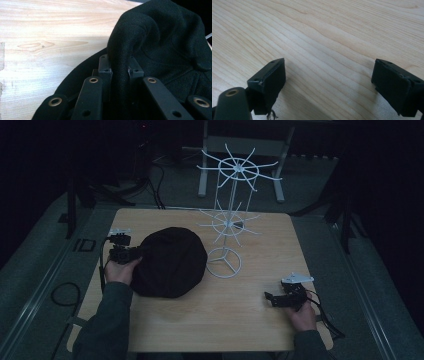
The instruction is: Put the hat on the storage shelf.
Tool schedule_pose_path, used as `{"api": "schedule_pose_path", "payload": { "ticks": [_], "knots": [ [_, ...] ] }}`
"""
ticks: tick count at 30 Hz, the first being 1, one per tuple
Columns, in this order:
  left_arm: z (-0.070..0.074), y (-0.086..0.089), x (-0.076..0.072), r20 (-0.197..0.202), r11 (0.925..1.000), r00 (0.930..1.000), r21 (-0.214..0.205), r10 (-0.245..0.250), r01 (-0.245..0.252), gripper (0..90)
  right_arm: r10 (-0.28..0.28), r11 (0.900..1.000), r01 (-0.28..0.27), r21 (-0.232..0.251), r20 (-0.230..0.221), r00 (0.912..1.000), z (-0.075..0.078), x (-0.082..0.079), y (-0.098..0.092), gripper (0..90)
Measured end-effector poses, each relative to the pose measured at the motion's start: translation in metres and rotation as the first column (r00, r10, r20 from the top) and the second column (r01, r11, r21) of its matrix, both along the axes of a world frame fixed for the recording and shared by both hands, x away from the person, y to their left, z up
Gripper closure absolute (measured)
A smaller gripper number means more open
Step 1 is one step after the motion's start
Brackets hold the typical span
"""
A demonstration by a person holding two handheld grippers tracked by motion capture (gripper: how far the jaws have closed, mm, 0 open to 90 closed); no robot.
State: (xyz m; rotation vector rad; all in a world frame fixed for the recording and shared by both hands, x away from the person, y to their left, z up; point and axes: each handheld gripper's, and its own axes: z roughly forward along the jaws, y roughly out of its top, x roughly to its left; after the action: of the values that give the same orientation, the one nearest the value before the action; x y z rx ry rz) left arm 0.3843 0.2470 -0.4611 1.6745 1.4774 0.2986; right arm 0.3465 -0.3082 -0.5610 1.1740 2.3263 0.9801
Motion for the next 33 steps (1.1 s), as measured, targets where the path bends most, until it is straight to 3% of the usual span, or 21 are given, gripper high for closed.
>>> {"api": "schedule_pose_path", "payload": {
  "ticks": [33],
  "knots": [
    [0.047,0.023,-0.013,0.101,0.9952,0.9949,-0.097,-0.001,0.011,79.1,0.001,1.0,-0.001,0.0,0.001,1.0,0.0,0.0,0.0,12.0]
  ]
}}
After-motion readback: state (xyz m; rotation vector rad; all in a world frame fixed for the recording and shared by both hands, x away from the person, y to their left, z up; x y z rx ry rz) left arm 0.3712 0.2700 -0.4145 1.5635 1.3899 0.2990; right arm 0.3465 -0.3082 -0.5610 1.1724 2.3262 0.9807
